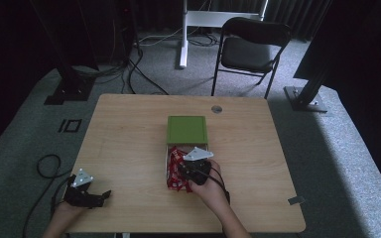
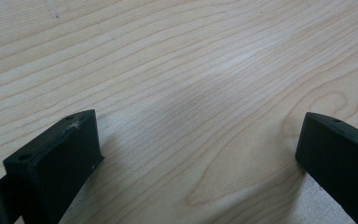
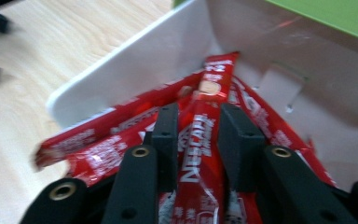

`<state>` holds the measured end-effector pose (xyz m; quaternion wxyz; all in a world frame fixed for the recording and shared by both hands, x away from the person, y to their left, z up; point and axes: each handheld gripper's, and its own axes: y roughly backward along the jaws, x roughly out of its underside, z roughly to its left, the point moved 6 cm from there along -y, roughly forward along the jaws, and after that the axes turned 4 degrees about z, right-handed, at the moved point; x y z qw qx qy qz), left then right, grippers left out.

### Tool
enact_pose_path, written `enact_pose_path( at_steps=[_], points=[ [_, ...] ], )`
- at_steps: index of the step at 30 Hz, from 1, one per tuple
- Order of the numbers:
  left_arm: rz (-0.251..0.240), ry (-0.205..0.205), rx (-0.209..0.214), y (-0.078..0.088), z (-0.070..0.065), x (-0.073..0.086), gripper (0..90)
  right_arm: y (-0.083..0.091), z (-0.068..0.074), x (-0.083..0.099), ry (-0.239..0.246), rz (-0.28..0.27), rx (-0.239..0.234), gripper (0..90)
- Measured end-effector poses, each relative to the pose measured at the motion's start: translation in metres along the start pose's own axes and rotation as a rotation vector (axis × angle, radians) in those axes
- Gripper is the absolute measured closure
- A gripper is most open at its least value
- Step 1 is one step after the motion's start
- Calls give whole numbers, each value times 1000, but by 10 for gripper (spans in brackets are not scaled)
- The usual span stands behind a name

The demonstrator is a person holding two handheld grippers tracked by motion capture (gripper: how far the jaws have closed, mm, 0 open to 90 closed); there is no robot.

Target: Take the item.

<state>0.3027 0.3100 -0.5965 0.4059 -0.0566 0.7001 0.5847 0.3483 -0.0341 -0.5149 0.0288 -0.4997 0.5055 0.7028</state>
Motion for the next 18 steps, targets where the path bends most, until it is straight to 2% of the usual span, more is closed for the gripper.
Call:
enact_pose_path(
  at_steps=[4,7,11,14,16,18],
  points=[
    [1,-1,0,0,0,0,7,-5,0,2,-25,21,55,691],
    [0,0,0,0,0,0,7,-9,1,3,-33,47,69,692],
    [1,-1,0,0,0,0,7,-13,1,3,-30,70,69,715],
    [1,-1,0,0,0,0,7,-12,-1,4,-45,58,57,797],
    [1,-1,0,0,0,0,7,-11,-1,3,-68,42,49,807],
    [2,-2,0,0,0,0,7,-9,-1,3,-72,38,42,812]
  ],
)
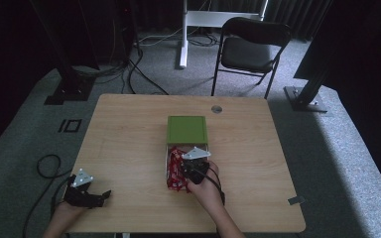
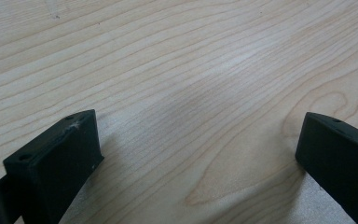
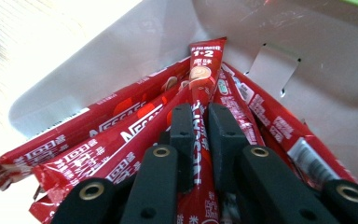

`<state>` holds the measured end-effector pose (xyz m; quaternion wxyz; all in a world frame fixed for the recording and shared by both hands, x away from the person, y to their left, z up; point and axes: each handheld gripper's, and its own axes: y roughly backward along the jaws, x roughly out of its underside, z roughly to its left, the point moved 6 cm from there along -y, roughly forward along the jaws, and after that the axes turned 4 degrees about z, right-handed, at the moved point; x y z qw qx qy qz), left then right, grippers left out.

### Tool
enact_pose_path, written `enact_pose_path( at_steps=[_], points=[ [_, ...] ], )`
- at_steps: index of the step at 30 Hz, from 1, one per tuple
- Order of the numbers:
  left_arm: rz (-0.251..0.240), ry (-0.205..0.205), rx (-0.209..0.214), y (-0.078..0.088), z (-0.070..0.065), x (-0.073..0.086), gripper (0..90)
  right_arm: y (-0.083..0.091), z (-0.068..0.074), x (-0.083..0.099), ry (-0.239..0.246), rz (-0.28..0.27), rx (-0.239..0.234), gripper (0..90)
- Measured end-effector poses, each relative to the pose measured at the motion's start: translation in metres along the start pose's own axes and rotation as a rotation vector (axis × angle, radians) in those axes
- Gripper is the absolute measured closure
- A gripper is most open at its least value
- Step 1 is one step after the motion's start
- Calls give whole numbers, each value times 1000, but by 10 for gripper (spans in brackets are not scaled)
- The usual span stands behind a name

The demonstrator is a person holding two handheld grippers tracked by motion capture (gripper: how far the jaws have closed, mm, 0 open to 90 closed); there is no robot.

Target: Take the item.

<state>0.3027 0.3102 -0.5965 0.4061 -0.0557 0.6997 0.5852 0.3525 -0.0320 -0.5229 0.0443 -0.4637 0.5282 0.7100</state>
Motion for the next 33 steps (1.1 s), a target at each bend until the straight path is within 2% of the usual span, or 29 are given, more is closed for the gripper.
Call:
enact_pose_path(
  at_steps=[6,8,18,22,27,33],
  points=[
    [0,0,0,0,0,0,7,7,-1,-2,-23,-28,-24,812],
    [0,1,0,0,0,0,7,9,0,-3,-33,-39,-45,812],
    [0,0,0,0,0,0,7,21,1,-5,-5,-48,-57,819],
    [0,0,0,0,0,0,7,27,1,-3,-23,-64,-80,820],
    [-1,1,0,0,0,0,7,36,5,-1,-20,-69,-93,820],
    [0,0,0,0,0,0,7,50,9,-1,-32,-104,-117,820]
  ],
)
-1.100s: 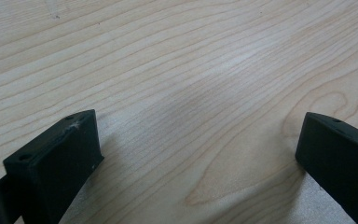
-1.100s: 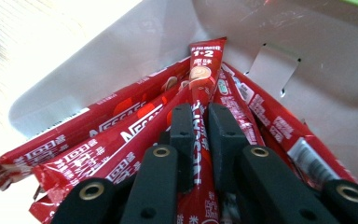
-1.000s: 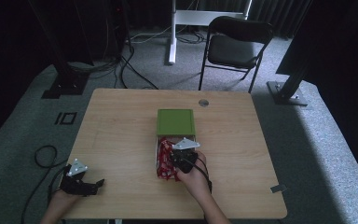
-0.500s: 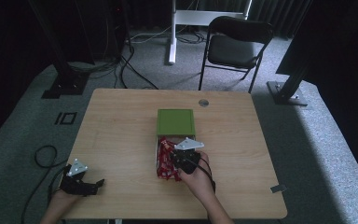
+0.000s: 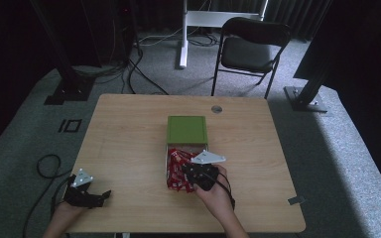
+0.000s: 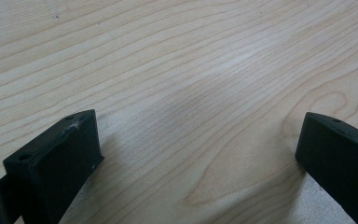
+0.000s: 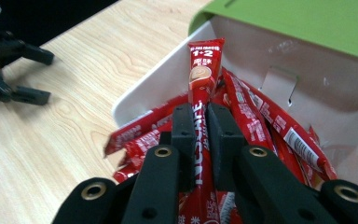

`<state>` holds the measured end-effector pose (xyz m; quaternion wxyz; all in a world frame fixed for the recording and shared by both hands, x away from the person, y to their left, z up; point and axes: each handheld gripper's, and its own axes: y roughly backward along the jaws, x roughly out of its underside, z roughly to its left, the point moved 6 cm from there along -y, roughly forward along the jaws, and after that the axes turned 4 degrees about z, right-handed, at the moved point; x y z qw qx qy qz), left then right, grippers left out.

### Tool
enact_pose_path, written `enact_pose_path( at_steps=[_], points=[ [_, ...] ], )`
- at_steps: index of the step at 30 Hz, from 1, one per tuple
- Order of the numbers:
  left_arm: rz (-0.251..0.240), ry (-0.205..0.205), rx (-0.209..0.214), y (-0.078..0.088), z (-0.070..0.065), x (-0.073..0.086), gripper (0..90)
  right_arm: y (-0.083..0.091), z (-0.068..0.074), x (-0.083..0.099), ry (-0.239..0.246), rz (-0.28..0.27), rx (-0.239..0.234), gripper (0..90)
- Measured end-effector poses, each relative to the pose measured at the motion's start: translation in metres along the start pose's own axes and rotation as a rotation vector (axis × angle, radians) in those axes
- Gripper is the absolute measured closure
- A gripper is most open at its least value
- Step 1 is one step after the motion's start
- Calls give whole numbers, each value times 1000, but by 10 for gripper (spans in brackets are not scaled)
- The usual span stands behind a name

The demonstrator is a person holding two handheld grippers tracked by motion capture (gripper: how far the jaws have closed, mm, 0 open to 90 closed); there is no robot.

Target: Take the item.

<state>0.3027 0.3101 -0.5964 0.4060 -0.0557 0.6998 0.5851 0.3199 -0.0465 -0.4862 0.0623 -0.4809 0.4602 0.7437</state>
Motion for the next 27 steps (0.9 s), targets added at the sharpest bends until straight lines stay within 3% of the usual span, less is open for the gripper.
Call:
enact_pose_path(
  at_steps=[3,10,13,27],
  points=[
    [0,0,0,0,0,0,7,7,4,-2,-4,-8,-17,820],
    [1,0,1,0,0,0,7,21,1,-12,-20,-76,3,820],
    [1,0,0,0,0,0,7,24,-3,-17,-17,-98,23,820],
    [2,0,0,0,0,0,7,36,-33,-41,-90,-202,122,820]
  ],
)
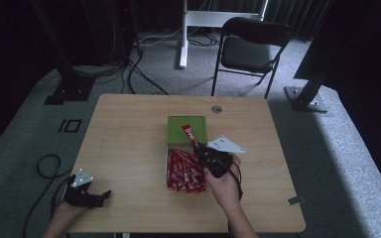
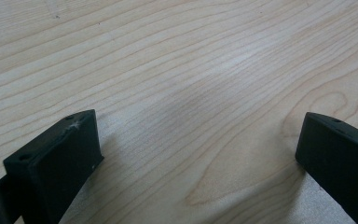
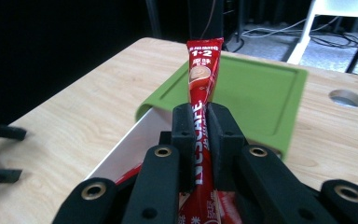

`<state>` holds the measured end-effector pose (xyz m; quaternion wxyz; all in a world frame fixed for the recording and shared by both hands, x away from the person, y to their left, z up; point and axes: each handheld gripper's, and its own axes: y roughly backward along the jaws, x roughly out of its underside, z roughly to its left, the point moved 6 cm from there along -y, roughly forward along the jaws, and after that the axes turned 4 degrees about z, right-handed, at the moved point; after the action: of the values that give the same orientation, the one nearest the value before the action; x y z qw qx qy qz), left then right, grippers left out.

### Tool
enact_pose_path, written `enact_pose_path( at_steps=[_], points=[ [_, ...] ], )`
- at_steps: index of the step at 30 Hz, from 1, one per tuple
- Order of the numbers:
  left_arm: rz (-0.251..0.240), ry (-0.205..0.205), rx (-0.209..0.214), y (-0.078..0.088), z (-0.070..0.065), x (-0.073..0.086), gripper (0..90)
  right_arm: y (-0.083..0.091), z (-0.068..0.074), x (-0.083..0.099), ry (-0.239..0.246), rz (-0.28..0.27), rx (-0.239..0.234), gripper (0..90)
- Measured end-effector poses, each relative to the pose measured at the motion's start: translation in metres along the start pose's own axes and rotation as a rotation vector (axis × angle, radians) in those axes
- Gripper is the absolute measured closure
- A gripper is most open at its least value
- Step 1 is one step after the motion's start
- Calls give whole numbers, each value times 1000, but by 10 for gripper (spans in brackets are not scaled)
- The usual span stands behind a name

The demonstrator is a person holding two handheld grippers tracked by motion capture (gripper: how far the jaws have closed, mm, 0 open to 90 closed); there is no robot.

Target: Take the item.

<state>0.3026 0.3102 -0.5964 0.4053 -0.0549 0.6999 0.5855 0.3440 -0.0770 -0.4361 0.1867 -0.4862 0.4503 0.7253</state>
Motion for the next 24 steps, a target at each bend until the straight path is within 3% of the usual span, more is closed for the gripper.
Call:
enact_pose_path(
  at_steps=[17,24],
  points=[
    [-1,-1,0,0,0,0,7,-3,-45,4,-95,-37,127,819],
    [-1,0,0,0,0,0,7,-9,-68,18,-193,-83,219,819]
  ],
)
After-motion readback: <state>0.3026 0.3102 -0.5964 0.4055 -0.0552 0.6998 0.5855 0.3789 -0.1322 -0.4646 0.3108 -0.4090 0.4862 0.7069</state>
